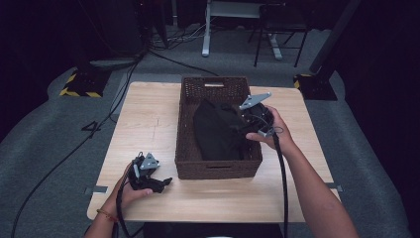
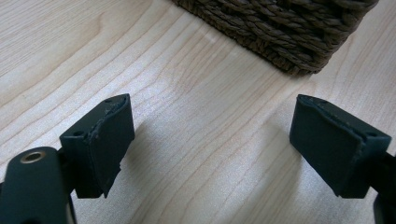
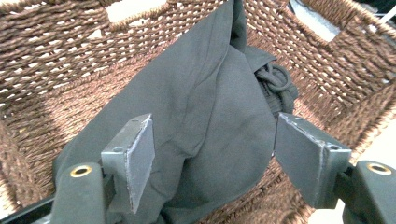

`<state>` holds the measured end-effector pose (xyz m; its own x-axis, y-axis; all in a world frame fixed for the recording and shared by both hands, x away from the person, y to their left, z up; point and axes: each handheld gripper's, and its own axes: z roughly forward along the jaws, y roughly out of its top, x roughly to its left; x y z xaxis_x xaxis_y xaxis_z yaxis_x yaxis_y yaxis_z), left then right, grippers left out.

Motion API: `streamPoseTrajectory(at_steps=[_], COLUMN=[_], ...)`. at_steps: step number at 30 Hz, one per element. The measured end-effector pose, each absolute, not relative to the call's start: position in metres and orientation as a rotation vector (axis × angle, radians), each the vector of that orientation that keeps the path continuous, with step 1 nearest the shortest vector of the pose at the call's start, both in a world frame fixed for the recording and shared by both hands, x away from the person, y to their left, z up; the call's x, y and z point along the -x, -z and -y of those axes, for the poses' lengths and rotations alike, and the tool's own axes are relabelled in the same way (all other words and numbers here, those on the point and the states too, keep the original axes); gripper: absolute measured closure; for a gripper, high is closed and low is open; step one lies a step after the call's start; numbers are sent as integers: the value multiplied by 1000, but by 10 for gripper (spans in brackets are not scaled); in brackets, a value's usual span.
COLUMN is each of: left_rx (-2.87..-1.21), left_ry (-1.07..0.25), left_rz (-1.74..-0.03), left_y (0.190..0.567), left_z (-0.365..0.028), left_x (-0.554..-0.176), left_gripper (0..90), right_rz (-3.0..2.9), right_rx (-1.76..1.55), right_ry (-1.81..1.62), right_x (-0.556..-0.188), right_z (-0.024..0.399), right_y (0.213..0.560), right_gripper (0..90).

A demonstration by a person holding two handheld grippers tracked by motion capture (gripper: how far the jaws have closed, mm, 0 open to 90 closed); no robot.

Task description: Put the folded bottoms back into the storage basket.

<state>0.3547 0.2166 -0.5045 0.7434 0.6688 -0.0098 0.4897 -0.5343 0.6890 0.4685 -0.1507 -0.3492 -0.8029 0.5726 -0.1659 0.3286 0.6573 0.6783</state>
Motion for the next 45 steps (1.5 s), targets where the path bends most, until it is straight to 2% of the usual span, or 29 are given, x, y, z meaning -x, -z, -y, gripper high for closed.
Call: streamPoseTrajectory(at_steps=[20, 45], left_rx=[-2246, -2246], left_ry=[-333, -333], left_rz=[-867, -866], left_y=[504, 504], left_z=[-217, -217], left_x=[-355, -355], left_gripper=[143, 143], right_rz=[-2461, -2380], right_rx=[-666, -708], right_ry=[-949, -960], right_x=[-437, -406], right_z=[182, 240], right_y=[336, 347], right_gripper=[303, 293])
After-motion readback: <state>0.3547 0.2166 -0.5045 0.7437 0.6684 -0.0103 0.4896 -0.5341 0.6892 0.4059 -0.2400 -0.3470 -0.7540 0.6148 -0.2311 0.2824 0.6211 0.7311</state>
